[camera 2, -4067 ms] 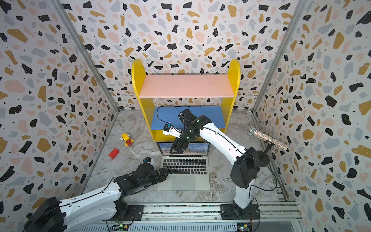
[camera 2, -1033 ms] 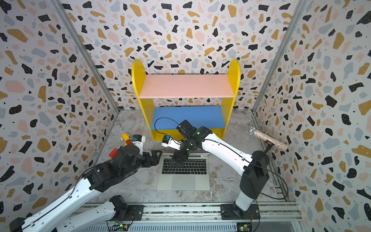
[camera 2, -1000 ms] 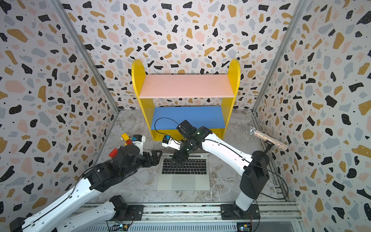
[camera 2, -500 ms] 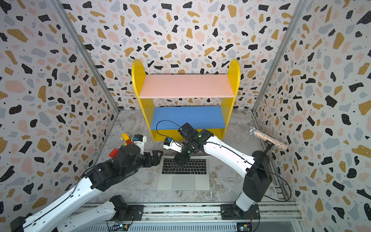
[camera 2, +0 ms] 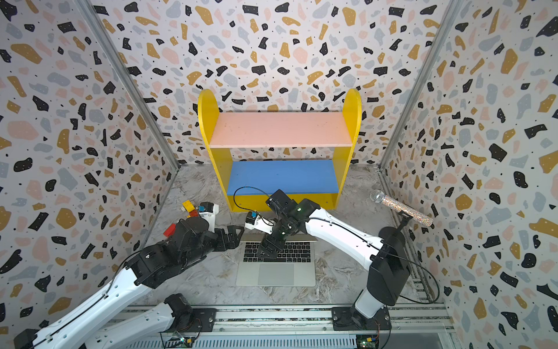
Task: Close the laptop lid and set it aside
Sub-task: Close the lid of the laptop.
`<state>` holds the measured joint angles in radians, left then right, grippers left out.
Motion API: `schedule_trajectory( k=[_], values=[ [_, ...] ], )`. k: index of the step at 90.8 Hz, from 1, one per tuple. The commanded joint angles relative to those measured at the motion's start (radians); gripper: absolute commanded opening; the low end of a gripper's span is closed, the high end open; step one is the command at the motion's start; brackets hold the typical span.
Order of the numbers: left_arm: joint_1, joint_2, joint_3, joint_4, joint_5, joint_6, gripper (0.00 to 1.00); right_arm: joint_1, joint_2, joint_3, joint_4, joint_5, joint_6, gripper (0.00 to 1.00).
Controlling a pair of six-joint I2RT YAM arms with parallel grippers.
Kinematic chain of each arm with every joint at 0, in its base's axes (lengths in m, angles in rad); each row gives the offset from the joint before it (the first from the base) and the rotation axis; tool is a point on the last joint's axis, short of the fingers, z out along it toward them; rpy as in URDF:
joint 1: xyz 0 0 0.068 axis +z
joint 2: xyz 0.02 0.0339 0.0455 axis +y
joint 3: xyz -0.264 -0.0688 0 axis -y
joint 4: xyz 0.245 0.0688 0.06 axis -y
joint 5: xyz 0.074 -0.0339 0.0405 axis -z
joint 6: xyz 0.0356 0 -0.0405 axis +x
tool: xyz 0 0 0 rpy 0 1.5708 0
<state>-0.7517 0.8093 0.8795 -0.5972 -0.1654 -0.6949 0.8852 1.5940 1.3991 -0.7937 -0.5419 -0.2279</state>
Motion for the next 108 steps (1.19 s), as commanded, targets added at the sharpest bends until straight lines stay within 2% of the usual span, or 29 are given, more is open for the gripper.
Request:
schedule_trajectory(
  k=[1,108],
  values=[
    [0.008,-0.015,-0.011,0.025,0.007,-0.001,0.99,0.023,-0.031,-0.032,-0.08,-0.006,0.031,0.87],
    [0.028,-0.046,-0.043,0.024,0.033,-0.019,1.0,0.075,-0.007,-0.171,0.007,-0.017,0.105,0.85]
  ],
)
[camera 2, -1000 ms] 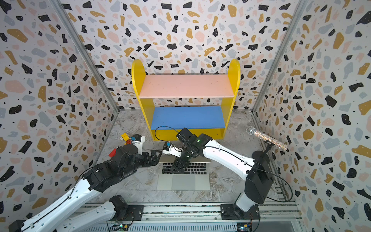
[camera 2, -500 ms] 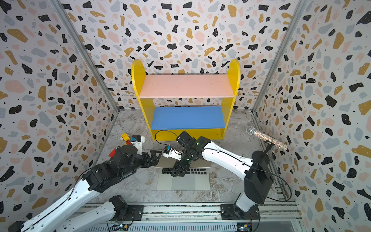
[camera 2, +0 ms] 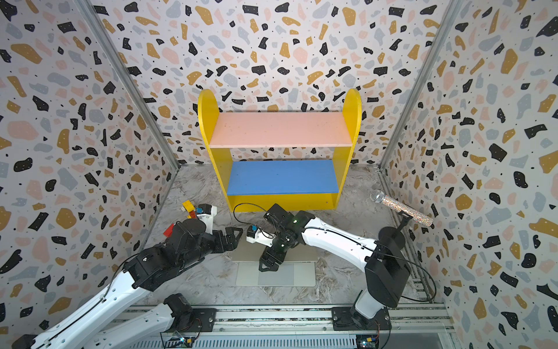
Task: Close the laptop lid and set it aside
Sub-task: Close the lid of the laptop.
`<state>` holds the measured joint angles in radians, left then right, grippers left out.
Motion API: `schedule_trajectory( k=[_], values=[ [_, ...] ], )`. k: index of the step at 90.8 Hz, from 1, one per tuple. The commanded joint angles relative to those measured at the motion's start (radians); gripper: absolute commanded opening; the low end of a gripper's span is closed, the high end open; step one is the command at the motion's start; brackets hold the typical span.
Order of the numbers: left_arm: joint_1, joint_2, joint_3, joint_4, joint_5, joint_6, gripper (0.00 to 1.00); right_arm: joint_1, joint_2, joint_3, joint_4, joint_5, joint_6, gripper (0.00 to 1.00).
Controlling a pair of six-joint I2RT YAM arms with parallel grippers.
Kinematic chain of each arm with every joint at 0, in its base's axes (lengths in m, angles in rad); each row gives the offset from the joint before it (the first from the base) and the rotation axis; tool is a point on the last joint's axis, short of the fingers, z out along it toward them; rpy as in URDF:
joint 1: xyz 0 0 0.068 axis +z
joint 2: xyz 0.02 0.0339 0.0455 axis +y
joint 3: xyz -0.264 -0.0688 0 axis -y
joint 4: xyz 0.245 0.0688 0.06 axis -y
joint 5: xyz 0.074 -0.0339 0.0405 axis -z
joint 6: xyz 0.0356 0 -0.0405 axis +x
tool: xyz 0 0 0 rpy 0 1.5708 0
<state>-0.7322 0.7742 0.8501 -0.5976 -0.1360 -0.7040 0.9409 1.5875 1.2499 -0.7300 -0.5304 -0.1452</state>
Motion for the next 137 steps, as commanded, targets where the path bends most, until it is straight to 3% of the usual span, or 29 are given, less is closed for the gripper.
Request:
schedule_trajectory(
  k=[1,137],
  values=[
    [0.009,-0.011,-0.014,0.025,0.004,-0.01,1.0,0.019,0.0,-0.022,-0.056,-0.028,0.023,0.85],
    [0.019,-0.02,-0.013,0.016,0.01,-0.008,1.0,0.079,0.139,-0.057,-0.019,-0.014,0.068,0.84]
  ],
)
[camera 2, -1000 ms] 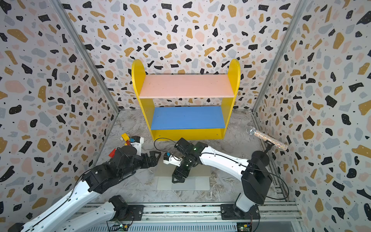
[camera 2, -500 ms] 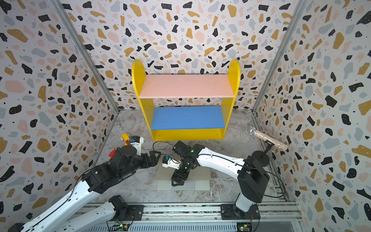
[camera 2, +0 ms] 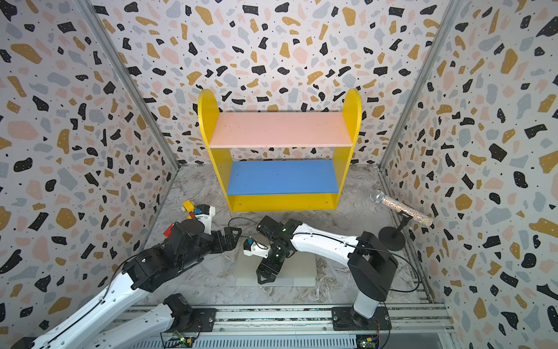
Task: Close the laptop lid and set it aside
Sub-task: Close the lid of the laptop.
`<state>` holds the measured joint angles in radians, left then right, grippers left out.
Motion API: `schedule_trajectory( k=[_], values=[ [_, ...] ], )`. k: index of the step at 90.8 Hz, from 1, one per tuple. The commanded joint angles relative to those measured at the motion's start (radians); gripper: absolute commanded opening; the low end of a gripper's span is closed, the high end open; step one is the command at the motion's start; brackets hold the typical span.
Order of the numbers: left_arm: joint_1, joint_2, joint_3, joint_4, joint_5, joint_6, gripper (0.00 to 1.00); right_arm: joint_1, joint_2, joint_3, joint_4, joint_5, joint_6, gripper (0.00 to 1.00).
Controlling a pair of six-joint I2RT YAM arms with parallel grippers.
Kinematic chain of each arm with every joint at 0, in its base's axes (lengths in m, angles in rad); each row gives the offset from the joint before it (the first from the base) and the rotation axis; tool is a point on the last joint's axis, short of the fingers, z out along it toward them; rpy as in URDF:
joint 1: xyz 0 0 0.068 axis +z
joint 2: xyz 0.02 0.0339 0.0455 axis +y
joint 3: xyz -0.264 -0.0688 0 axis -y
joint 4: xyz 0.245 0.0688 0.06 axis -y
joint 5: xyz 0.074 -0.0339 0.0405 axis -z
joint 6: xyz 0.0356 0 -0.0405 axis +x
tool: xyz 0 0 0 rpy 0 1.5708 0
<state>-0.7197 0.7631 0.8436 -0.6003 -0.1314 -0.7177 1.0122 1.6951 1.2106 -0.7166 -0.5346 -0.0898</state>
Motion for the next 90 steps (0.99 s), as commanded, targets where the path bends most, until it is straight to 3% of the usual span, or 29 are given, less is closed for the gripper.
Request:
schedule_trajectory(
  k=[1,60,90],
  values=[
    [0.006,-0.009,-0.006,0.019,0.006,0.006,1.0,0.008,0.033,-0.017,-0.032,-0.01,0.013,0.84],
    [0.014,-0.013,0.006,0.004,0.007,0.015,0.99,0.009,0.128,-0.005,-0.024,-0.011,0.012,0.83],
    [0.019,-0.013,0.008,-0.005,0.006,0.023,0.99,0.007,0.033,-0.005,-0.032,0.023,0.021,0.84]
  ],
)
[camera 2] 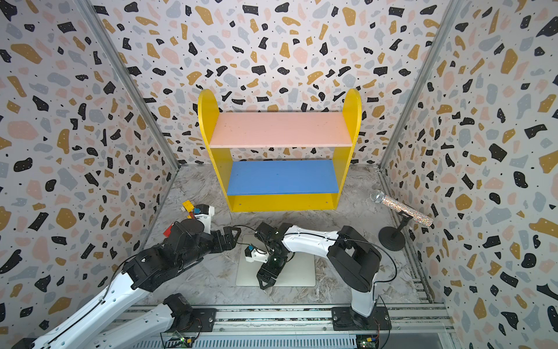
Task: Close the laptop lid and set it aside
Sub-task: Close the lid of the laptop.
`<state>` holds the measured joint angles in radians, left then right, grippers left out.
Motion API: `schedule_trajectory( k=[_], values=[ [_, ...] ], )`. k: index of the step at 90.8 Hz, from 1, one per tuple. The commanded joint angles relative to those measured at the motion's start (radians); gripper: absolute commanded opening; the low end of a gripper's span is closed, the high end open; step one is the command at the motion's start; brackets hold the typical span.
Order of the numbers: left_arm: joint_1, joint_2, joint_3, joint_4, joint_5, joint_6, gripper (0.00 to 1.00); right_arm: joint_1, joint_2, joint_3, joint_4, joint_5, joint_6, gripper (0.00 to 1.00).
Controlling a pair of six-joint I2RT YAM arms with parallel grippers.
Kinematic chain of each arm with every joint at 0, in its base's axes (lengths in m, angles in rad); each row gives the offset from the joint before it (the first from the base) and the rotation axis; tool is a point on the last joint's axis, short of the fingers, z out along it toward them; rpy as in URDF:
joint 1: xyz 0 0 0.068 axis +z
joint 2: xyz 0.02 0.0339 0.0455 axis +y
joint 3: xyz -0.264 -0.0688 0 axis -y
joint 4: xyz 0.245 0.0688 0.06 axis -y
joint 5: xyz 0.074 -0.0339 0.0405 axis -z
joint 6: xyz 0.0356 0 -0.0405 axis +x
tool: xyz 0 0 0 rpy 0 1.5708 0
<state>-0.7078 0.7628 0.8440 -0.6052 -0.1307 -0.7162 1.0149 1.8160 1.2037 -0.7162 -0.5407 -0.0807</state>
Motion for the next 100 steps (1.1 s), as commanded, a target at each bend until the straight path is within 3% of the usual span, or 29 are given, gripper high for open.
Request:
schedule_trajectory(
  k=[1,18,57,78,100],
  values=[
    [0.007,-0.014,0.007,-0.002,0.004,0.022,0.99,0.005,-0.094,0.001,-0.032,0.035,0.012,0.84],
    [0.011,-0.008,-0.013,-0.044,-0.018,0.024,0.99,-0.036,-0.173,-0.032,-0.035,0.126,0.089,0.81],
    [0.016,0.153,-0.151,-0.047,0.064,-0.067,1.0,-0.348,-0.468,-0.287,0.096,0.223,0.477,0.78],
    [0.019,0.176,-0.266,0.026,0.11,-0.092,1.0,-0.541,-0.631,-0.499,0.256,0.166,0.697,0.77],
    [0.029,0.211,-0.35,0.107,0.191,-0.098,0.94,-0.64,-0.668,-0.623,0.308,0.11,0.781,0.71]
  ],
)
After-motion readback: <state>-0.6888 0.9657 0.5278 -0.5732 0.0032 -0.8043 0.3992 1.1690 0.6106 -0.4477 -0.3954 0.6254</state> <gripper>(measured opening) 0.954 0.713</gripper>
